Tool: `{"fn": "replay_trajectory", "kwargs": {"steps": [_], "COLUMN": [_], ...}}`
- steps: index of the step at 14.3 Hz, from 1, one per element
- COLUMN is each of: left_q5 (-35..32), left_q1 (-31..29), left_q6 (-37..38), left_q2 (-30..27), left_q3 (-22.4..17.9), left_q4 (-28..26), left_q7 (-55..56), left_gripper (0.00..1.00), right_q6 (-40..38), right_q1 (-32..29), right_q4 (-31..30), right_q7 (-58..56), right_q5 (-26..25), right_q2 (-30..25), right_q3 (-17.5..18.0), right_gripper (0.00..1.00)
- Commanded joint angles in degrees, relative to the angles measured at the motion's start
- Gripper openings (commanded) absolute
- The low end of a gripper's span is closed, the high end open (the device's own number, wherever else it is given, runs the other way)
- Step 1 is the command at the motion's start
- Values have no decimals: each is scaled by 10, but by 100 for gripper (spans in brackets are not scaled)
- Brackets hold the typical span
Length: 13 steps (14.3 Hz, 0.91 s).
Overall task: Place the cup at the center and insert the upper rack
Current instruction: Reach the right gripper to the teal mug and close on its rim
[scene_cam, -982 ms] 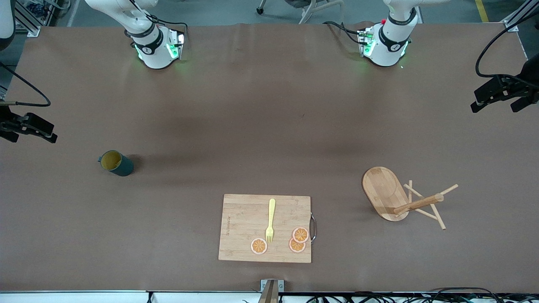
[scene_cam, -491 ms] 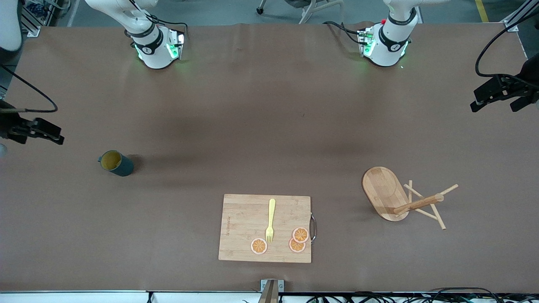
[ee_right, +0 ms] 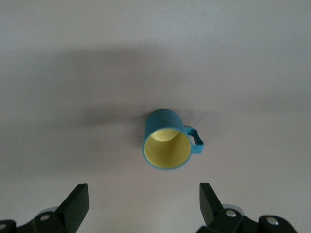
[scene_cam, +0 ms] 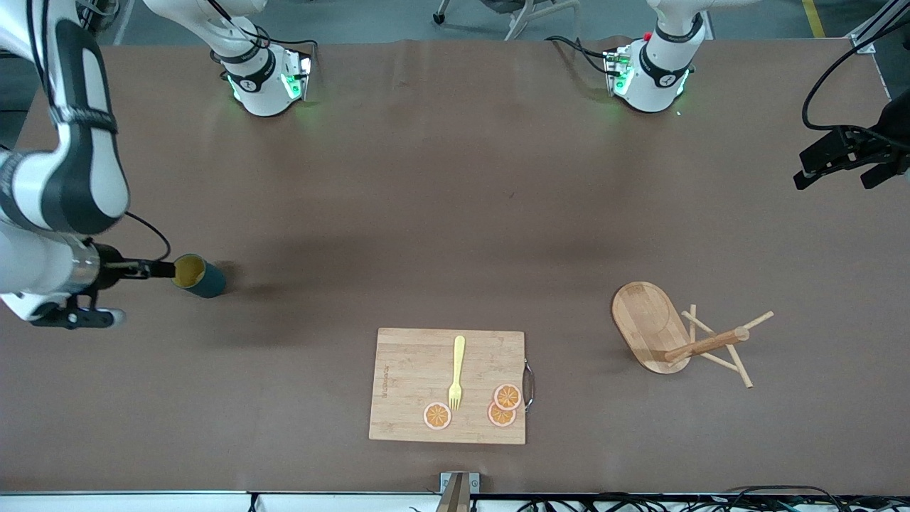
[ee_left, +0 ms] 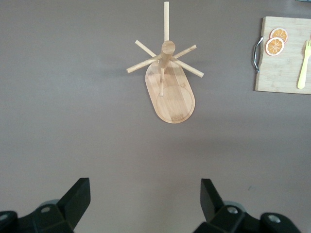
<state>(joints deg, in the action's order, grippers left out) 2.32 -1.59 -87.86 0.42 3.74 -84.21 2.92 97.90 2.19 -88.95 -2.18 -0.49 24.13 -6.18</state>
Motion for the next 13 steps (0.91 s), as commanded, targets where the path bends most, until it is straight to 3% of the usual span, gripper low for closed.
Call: {"fn": "replay_trajectory", "kwargs": {"steps": [1,3,5,13], "left_q5": [-9,-9,-9,-9], "left_q1": [0,2,2,1], "left_q6": [7,7,7,7], "left_q2": [-1,-1,-1,-1], "left_q3": [3,3,3,3], "left_q4": [5,5,5,5], "left_q7": [2,2,2,2], "left_gripper": [100,100,100,100], "right_q6": [67,160,205,200], "right_q1": [4,4,1,2], "right_q4": [-70,-135,-172,-196], "right_q7": [5,7,9,10], "right_q5": [-4,-3,-2,30], "right_q2": [-1,-1,0,7], "right_q3": [3,4,4,5], "right_gripper": [100,100,100,100]}}
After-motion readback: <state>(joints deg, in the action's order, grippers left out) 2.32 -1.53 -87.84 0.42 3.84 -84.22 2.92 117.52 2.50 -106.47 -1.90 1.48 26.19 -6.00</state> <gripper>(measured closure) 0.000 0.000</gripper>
